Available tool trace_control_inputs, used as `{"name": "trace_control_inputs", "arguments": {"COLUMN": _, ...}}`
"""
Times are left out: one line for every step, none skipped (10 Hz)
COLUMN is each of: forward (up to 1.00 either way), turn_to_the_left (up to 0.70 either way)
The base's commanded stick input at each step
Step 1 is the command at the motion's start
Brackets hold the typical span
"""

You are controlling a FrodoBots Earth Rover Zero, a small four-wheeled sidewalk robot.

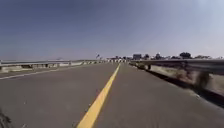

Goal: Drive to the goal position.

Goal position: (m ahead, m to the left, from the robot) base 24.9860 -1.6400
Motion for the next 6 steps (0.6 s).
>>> {"name": "trace_control_inputs", "arguments": {"forward": 0.50, "turn_to_the_left": 0.00}}
{"name": "trace_control_inputs", "arguments": {"forward": 0.50, "turn_to_the_left": 0.00}}
{"name": "trace_control_inputs", "arguments": {"forward": 0.50, "turn_to_the_left": 0.00}}
{"name": "trace_control_inputs", "arguments": {"forward": 0.50, "turn_to_the_left": 0.00}}
{"name": "trace_control_inputs", "arguments": {"forward": 0.50, "turn_to_the_left": 0.00}}
{"name": "trace_control_inputs", "arguments": {"forward": 0.50, "turn_to_the_left": 0.00}}
